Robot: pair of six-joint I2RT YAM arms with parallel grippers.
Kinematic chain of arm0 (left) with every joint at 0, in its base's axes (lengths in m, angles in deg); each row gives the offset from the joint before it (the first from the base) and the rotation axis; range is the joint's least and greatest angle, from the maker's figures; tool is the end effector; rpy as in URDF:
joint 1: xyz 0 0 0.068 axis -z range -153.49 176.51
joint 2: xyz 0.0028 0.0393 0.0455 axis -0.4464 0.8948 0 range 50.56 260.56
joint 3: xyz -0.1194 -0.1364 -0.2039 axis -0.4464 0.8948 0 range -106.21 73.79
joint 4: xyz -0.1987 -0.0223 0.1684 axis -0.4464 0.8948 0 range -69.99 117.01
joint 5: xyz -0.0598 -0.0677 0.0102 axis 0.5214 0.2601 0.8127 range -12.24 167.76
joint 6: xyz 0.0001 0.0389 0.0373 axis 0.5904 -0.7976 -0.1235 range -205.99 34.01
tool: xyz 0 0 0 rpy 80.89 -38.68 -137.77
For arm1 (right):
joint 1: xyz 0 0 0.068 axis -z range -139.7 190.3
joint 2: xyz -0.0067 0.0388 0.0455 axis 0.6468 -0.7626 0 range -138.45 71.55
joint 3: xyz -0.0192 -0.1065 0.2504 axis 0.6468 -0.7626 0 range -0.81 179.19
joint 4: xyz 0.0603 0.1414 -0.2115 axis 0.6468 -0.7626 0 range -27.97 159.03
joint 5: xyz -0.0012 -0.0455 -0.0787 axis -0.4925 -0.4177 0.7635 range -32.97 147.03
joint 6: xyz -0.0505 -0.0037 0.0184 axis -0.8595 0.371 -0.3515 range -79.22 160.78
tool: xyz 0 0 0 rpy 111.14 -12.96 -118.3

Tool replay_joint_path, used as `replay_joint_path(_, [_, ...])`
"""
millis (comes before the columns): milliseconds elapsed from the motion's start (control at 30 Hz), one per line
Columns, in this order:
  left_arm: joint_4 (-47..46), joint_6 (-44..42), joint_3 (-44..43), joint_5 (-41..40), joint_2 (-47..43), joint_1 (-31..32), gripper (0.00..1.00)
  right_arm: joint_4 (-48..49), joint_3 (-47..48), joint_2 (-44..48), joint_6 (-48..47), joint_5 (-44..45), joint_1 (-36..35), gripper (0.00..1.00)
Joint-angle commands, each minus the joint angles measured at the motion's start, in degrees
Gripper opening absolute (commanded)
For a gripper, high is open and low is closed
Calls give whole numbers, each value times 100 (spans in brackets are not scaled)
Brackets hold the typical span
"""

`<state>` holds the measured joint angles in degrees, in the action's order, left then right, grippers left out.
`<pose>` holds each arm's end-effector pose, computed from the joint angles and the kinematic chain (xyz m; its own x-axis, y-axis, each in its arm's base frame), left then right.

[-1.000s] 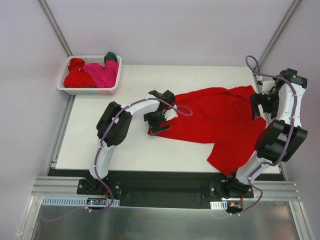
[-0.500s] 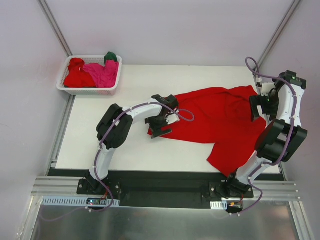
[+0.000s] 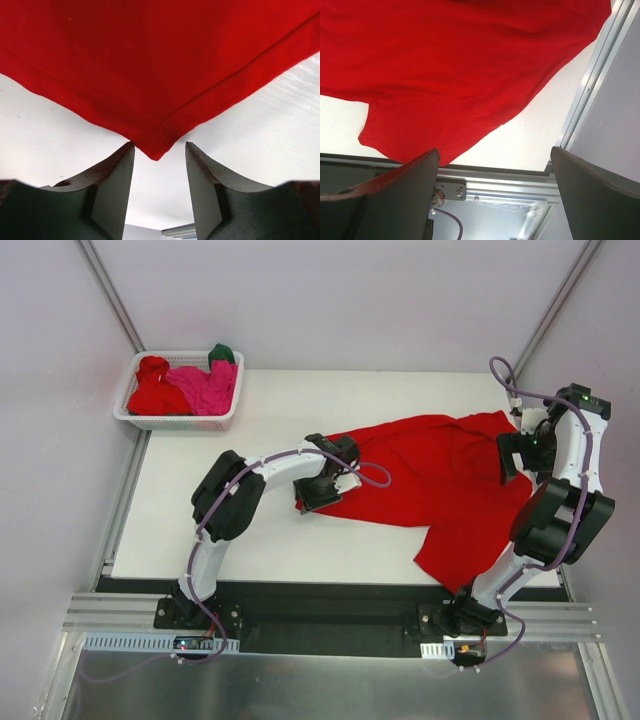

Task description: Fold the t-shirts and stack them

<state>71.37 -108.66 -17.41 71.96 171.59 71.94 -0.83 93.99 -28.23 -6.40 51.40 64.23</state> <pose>0.2940 -0.2933 0.1618 -0.3709 0.9230 -0.1028 0.9112 0.3831 0.1514 0.3147 -0.1358 0.3065 -0.8785 -0.4088 -0.2470 -0.3888 0.9125 -0.1274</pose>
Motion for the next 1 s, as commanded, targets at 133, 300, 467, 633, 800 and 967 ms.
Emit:
replay_joint_path(133, [120, 26, -3, 342, -133, 45, 58, -124, -76, 363, -46, -175, 69, 96])
replay_joint_path(300, [112, 53, 49, 474, -106, 36, 63, -141, -181, 442, -90, -202, 69, 96])
replay_joint_path(467, [112, 88, 93, 571, -27, -60, 63, -141, -313, 513, -125, -272, 86, 96])
replay_joint_path(633, [112, 141, 41, 571, 43, -175, 63, -141, -401, 583, -169, -299, 113, 96])
replay_joint_path(800, [112, 123, -21, 554, 35, -263, 63, -133, -489, 610, -186, -325, 130, 96])
replay_joint_path(967, [112, 70, -47, 554, 52, -271, 57, -133, -542, 619, -178, -360, 139, 96])
